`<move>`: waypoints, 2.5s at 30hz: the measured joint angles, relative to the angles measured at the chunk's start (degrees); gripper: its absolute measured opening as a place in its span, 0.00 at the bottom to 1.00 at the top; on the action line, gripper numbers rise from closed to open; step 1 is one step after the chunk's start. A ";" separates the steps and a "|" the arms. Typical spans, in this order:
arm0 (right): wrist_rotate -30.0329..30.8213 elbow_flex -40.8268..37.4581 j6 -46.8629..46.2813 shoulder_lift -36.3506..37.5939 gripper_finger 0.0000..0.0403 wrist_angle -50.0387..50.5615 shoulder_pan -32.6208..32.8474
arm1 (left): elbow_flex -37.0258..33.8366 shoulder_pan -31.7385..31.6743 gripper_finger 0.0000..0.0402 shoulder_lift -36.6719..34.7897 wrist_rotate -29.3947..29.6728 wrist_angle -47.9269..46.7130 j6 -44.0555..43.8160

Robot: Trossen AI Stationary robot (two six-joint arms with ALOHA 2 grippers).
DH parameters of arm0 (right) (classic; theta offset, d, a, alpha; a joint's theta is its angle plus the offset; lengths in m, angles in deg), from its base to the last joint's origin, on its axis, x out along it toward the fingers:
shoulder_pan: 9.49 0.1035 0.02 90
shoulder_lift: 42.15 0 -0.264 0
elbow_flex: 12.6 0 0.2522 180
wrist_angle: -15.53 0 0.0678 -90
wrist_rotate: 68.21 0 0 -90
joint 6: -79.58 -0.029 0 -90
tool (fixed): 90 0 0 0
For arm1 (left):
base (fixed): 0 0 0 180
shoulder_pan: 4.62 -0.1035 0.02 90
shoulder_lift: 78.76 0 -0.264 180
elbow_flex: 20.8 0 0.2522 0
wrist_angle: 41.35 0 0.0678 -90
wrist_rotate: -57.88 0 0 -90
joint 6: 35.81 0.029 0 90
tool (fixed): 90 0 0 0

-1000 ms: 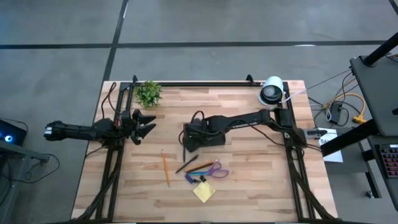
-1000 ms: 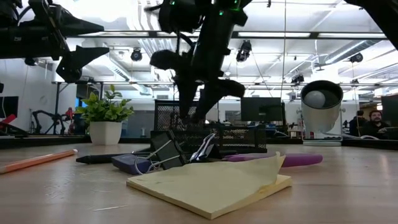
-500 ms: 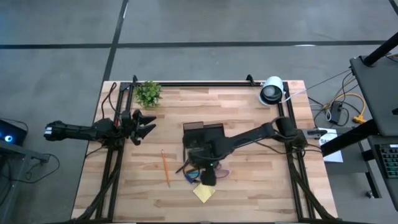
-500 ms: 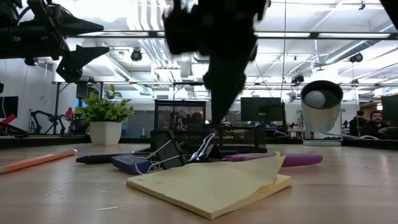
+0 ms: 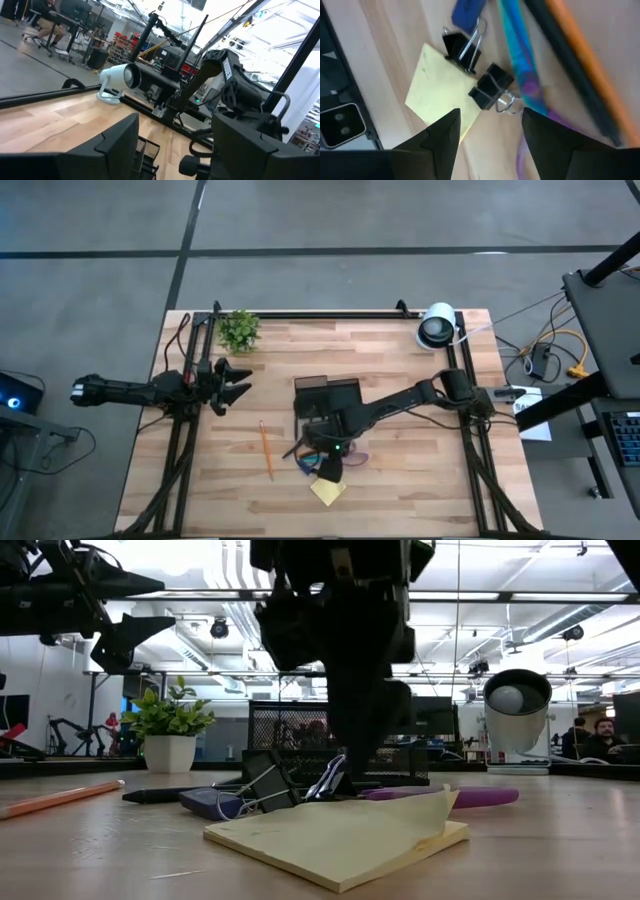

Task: Pick and place office supplies into organizer
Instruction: Put the right black binder clip into the black desk organizer, then put the black binder clip into the black desk organizer

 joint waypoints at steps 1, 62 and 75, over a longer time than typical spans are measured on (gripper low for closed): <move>-0.06 -0.21 -0.65 -0.02 0.50 -0.77 0.03 | 0.00 0.02 0.59 0.00 0.00 0.00 0.00; 23.80 6.14 0.21 1.07 0.11 5.18 -10.36 | 0.42 0.01 0.59 0.26 0.28 -1.31 0.07; 12.36 8.43 33.48 2.16 0.46 6.92 -2.18 | 0.42 0.02 0.59 0.26 0.26 -1.20 0.04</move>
